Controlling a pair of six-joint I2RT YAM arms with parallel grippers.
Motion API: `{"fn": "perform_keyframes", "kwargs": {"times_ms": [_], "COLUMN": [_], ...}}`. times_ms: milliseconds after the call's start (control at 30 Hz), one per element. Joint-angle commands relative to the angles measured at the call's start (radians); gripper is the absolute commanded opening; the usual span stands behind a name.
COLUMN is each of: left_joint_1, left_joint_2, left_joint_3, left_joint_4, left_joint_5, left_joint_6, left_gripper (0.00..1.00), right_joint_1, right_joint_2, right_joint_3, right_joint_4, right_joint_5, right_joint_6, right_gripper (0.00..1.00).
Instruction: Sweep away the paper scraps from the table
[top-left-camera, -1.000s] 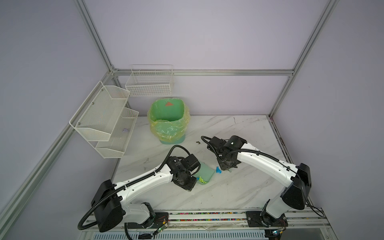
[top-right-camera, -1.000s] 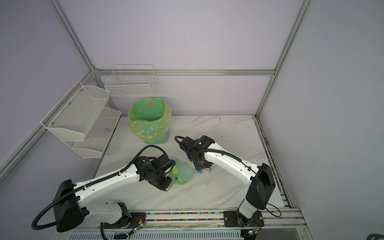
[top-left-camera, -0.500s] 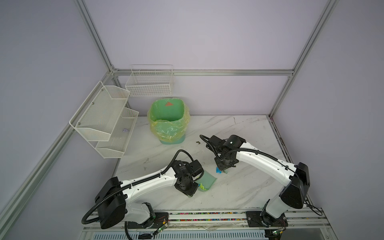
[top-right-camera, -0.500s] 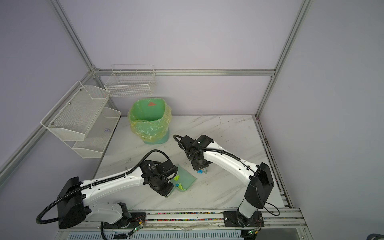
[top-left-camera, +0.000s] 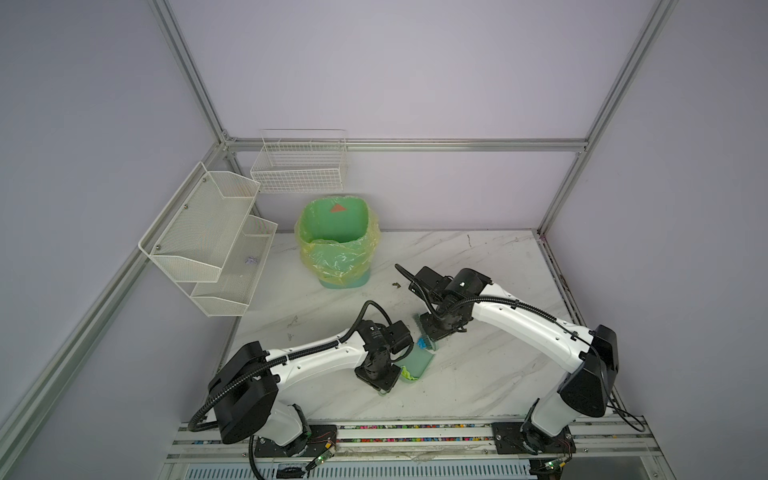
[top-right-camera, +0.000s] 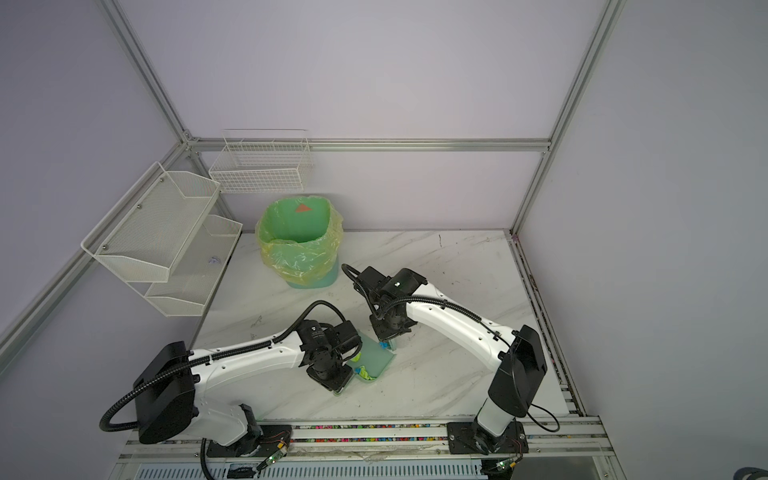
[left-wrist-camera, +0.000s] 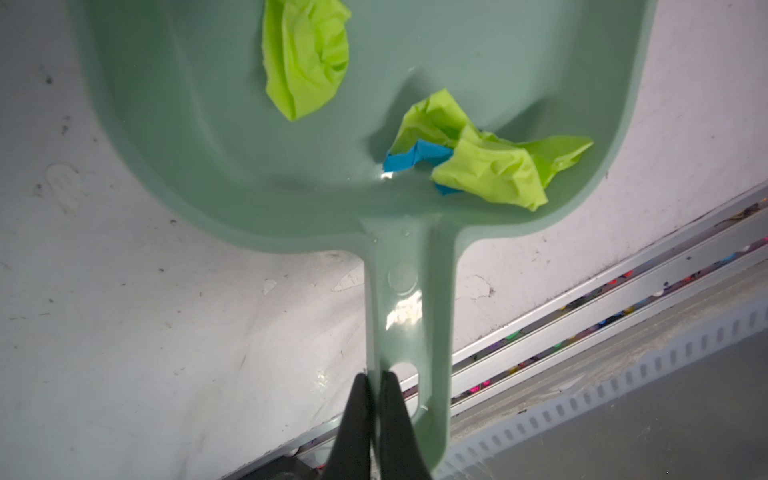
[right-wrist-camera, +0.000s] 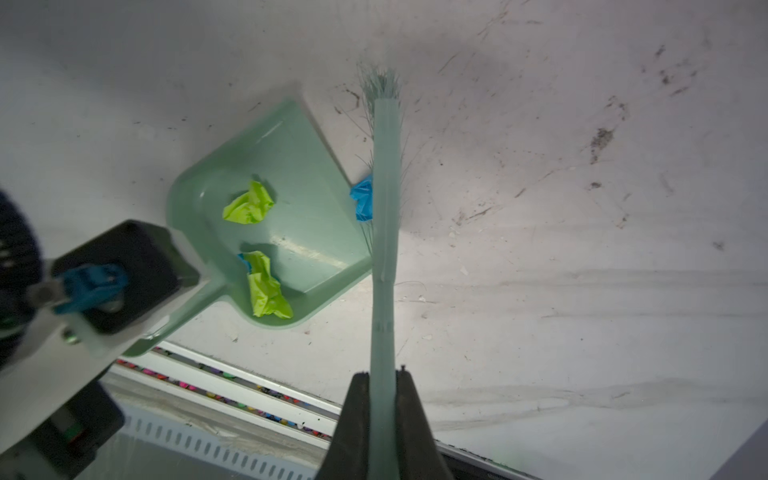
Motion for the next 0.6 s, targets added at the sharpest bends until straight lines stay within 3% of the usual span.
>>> {"fn": "perform_keyframes", "kwargs": {"times_ms": [0, 67, 267, 567], "left_joint_1": [-0.003, -0.002, 0.003, 0.027], "left_joint_2": [-0.002, 0.000, 0.006, -0.030], "left_joint_3": [-0.019, -0.019, -0.023, -0.044], "left_joint_4": [0.038, 0.037, 0.031, 0.056], "left_joint_5": [0.028, 0.023, 0.018, 0.057], "left_joint_6": [0.000, 0.001, 0.007, 0.002], "left_gripper": [0.00, 0.00, 0.00, 0.00], "right_joint_1": [0.018, 0.017, 0.010, 0.008], "right_joint_2": [-0.079, -0.101, -0.099, 0.040], "right_joint_3": [0.036, 0.058, 0.087, 0.144], "right_joint_4": [0.047, 0.035, -0.054, -0.046], "right_joint_5": [-0.152, -0.135, 0.076, 0.265], "right_joint_6": [-0.016, 0.034, 0.118, 0.094], "right_gripper": [0.00, 0.00, 0.00, 0.00]}}
